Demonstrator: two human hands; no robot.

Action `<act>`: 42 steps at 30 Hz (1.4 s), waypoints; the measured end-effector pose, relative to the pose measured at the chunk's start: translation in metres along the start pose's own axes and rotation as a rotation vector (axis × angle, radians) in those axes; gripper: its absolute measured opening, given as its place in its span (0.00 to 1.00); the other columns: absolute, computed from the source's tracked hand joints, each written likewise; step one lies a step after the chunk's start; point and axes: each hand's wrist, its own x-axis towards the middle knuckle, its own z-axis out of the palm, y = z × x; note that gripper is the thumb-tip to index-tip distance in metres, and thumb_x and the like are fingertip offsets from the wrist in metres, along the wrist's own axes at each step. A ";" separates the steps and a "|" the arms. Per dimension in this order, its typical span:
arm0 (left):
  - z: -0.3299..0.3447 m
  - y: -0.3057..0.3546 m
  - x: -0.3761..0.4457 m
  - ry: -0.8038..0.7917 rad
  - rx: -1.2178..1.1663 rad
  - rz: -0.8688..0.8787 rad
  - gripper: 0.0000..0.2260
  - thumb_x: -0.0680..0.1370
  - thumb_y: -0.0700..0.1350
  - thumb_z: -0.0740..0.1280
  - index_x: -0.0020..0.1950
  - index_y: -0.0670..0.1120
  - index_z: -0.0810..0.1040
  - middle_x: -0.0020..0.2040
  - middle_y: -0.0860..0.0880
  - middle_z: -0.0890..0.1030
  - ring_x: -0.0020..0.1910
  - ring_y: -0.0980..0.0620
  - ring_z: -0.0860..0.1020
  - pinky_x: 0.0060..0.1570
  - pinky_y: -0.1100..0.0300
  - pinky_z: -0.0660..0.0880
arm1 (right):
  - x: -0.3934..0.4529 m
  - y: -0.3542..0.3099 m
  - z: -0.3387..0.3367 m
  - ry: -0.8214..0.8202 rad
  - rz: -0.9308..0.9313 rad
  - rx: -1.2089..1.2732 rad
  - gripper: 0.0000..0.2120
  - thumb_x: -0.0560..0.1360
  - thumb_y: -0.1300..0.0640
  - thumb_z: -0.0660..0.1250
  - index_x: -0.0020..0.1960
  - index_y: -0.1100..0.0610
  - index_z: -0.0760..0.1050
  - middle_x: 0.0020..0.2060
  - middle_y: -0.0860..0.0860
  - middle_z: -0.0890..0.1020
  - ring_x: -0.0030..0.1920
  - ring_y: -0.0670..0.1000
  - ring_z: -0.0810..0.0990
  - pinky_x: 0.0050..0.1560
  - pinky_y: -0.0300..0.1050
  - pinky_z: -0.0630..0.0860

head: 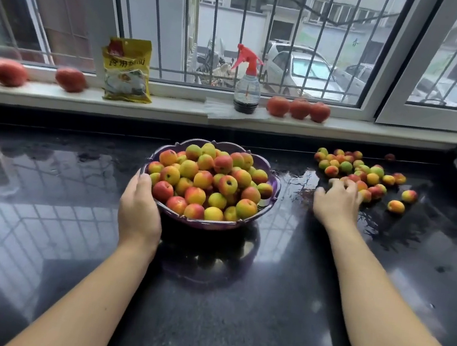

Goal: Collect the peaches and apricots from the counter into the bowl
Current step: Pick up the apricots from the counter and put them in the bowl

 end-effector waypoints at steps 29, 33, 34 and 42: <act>0.000 0.006 -0.006 0.022 0.121 -0.002 0.24 0.78 0.61 0.54 0.63 0.55 0.82 0.57 0.54 0.85 0.60 0.49 0.81 0.65 0.40 0.77 | -0.106 -0.095 -0.067 -0.236 -0.796 0.741 0.15 0.73 0.45 0.71 0.58 0.46 0.76 0.48 0.41 0.80 0.52 0.44 0.80 0.52 0.30 0.73; 0.000 0.007 -0.008 0.026 0.119 -0.001 0.23 0.79 0.60 0.54 0.64 0.54 0.82 0.58 0.53 0.85 0.60 0.49 0.81 0.65 0.40 0.78 | -0.121 -0.103 -0.058 -0.180 -1.033 0.429 0.13 0.73 0.48 0.74 0.52 0.53 0.78 0.47 0.44 0.77 0.53 0.48 0.74 0.52 0.37 0.73; 0.000 0.008 -0.008 0.024 0.120 0.001 0.22 0.79 0.60 0.54 0.63 0.54 0.82 0.57 0.53 0.85 0.60 0.49 0.81 0.65 0.40 0.78 | -0.120 -0.103 -0.056 -0.163 -1.049 0.405 0.12 0.73 0.50 0.75 0.52 0.54 0.78 0.47 0.45 0.78 0.54 0.50 0.74 0.54 0.40 0.73; 0.001 0.010 -0.011 -0.044 0.056 0.018 0.20 0.79 0.58 0.56 0.64 0.56 0.81 0.57 0.55 0.85 0.60 0.53 0.81 0.65 0.43 0.78 | -0.067 -0.071 -0.037 0.055 -0.312 0.654 0.04 0.77 0.58 0.66 0.47 0.51 0.78 0.45 0.49 0.82 0.45 0.47 0.79 0.43 0.37 0.74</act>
